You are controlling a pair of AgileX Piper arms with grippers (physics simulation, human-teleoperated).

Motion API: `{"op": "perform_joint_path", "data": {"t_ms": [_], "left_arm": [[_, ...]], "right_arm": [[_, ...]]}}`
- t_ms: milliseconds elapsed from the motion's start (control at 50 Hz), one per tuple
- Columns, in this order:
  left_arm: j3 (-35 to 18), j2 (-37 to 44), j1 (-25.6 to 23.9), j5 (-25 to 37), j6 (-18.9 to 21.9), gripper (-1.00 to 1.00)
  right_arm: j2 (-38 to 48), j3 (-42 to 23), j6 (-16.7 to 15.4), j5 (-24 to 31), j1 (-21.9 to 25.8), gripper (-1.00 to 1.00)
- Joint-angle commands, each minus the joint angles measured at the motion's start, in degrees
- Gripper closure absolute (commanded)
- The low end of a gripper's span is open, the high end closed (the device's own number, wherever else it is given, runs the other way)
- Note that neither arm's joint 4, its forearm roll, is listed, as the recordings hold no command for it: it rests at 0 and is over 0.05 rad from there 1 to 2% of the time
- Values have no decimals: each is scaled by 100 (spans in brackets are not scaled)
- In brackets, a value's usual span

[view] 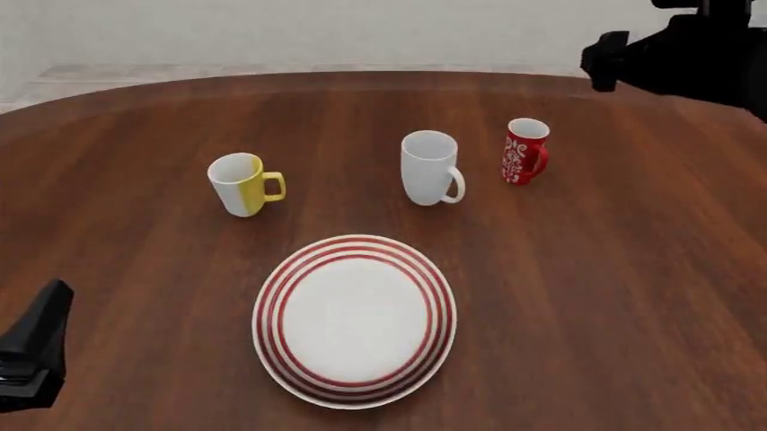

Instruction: Pick up the red mug and put it on the plate

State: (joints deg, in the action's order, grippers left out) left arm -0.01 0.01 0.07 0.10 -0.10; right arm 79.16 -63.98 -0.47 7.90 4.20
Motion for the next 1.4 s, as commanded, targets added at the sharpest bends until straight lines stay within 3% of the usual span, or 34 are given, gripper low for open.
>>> {"op": "perform_joint_path", "data": {"t_ms": [20, 360, 740, 1400], "left_arm": [[1, 0, -1, 7, 6, -100], [1, 0, -3, 2, 14, -100], [1, 0, -57, -38, 106, -100], [1, 0, -54, -34, 98, -100]], "right_arm": [[809, -530, 17, 42, -64, -100], [1668, -1241, -188, 172, -262, -100], [2488, -1725, -196, 177, -55, -100], [3103, -1907, -373, 87, -184, -100]]}}
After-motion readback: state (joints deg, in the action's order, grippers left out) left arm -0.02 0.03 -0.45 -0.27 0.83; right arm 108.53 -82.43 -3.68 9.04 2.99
